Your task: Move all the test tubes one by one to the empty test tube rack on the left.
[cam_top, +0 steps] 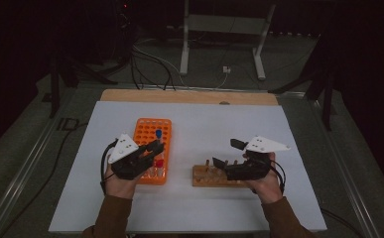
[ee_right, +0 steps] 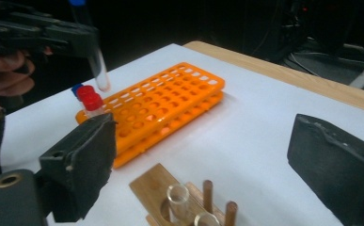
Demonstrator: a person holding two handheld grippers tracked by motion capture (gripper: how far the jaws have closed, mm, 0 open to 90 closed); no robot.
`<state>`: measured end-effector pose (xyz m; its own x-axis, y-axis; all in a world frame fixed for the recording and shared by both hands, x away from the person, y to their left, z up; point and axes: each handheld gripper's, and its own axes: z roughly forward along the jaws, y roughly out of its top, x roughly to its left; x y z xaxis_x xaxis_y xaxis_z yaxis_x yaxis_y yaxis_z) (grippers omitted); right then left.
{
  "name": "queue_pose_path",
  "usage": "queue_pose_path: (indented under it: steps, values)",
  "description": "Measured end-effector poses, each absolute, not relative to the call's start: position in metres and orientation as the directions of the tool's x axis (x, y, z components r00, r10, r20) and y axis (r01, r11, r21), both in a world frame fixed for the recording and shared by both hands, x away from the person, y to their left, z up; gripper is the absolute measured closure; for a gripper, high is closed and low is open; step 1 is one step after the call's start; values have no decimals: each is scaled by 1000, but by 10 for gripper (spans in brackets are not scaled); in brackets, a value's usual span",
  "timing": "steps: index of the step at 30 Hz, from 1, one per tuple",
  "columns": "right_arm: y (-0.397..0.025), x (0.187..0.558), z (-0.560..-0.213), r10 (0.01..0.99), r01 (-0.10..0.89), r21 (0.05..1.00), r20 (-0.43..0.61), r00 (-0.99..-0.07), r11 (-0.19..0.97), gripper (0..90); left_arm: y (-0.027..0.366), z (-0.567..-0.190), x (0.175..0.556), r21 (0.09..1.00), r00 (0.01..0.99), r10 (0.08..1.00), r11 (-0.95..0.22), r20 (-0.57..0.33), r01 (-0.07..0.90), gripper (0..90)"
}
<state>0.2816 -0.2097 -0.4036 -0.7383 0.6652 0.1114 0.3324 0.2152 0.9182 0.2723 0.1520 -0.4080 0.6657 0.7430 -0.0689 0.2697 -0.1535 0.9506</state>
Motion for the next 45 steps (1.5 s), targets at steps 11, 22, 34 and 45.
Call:
queue_pose_path:
  steps: [11,22,34,45]
  values:
    - [-229,281,-414,707,349,917,118,-697,191,15,188,-422,265,941,598,796,-127,-91,312,774]
    - [-241,278,-420,730,364,916,130,-671,171,14,202,-443,259,923,574,810,-124,-118,364,773]
    - [-247,275,-425,733,367,918,143,-665,154,15,200,-464,254,891,572,812,-171,-114,421,774]
    - [-250,273,-432,732,376,914,152,-664,151,15,198,-480,254,841,572,817,-256,-76,477,775]
